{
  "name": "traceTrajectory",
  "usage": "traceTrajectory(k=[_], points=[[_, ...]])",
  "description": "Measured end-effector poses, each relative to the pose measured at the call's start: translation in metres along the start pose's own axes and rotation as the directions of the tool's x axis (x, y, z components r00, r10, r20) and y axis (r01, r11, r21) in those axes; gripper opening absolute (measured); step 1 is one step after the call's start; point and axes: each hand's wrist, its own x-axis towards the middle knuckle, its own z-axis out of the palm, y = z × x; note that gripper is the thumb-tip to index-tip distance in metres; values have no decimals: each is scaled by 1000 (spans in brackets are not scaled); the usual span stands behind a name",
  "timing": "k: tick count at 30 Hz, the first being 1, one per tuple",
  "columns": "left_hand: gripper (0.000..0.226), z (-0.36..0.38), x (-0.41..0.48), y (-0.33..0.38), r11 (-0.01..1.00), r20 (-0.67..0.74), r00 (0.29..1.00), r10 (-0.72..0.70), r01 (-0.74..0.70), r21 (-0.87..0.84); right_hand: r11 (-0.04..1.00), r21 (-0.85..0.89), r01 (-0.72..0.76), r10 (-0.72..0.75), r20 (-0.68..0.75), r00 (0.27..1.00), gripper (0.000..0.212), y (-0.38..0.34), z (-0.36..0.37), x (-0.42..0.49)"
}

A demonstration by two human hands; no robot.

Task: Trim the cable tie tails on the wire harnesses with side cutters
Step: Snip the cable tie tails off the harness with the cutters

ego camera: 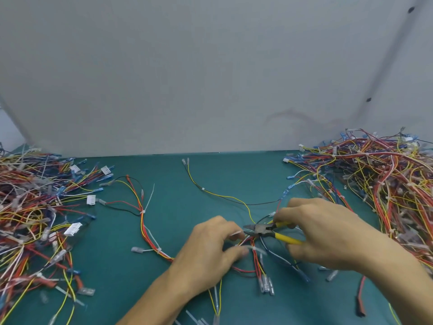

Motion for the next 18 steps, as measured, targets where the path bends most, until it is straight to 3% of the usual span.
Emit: traceTrajectory(k=[2,9,18], points=[[7,0,1,-1,999,-7,999,-42,42,-33,1000,10,17,-17,25,1000,42,1,1,0],[13,-3,8,-9,964,19,973,-229,229,-135,996,51,79,-82,77,994,43,-2,8,5],[13,-6,10,-13,938,37,959,-281,282,-202,995,56,80,-85,80,993,44,-4,13,7]])
